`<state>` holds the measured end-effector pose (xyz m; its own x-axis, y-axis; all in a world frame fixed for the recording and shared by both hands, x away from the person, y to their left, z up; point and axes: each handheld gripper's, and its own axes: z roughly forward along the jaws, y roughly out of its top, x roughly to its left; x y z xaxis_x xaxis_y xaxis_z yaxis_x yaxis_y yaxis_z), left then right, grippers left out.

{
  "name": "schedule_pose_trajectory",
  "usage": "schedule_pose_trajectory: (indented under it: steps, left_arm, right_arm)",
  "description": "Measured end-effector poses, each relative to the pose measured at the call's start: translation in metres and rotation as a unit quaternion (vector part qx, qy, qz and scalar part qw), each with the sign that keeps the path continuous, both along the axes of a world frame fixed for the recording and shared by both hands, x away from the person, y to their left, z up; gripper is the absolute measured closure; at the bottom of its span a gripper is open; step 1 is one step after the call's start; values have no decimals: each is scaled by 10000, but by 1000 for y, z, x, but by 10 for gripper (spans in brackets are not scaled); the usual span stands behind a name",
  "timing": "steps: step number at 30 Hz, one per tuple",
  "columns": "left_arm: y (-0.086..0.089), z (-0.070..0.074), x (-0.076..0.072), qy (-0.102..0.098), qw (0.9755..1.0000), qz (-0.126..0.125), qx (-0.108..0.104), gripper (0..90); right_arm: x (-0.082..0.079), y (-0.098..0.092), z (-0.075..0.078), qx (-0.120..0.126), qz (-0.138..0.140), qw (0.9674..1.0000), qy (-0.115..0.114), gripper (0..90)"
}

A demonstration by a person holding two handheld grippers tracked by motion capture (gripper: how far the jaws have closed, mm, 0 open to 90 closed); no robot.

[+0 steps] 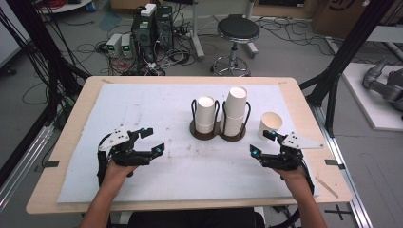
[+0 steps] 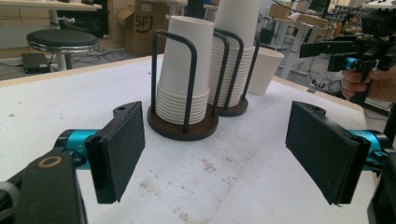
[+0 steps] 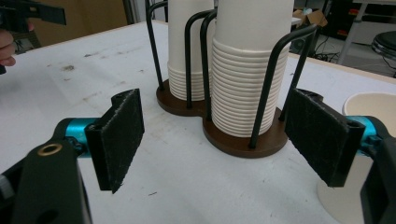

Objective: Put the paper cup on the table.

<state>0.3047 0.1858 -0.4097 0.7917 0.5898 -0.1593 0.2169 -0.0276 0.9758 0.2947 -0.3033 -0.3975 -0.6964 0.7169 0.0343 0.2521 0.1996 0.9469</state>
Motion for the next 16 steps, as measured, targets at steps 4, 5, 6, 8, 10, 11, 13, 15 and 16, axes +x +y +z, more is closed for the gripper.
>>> schedule_pose_trajectory:
  steps: [4, 5, 6, 8, 10, 11, 13, 15, 16]
  left_arm:
    - [0, 0, 0, -12, 10000, -1, -7, 199]
    - [0, 0, 0, -12, 10000, 3, -14, 198]
    - [0, 0, 0, -11, 10000, 12, -20, 199]
    - [0, 0, 0, -3, 10000, 6, -12, 198]
    - [0, 0, 0, -6, 10000, 4, -8, 199]
    - [0, -1, 1, -9, 10000, -3, -6, 198]
    - [0, -1, 1, 8, 10000, 3, 0, 198]
    - [0, -2, 1, 18, 10000, 17, -2, 199]
    - [0, -2, 2, 19, 10000, 22, -1, 198]
  right_arm:
    - [-1, 0, 0, 8, -9, 10000, -10, 207]
    - [0, -1, 0, 3, -16, 10000, -34, 207]
    - [-1, -1, 1, -5, -13, 10000, -35, 207]
    - [-1, -1, 1, -4, -26, 10000, -24, 207]
    - [-1, -1, 1, -6, -28, 10000, -45, 207]
    - [-1, -1, 1, -8, -29, 10000, -48, 207]
    - [-1, -2, 1, -13, -24, 10000, -57, 207]
    - [0, -2, 1, 5, -34, 10000, -39, 207]
    - [0, -3, 0, 17, -30, 10000, -35, 207]
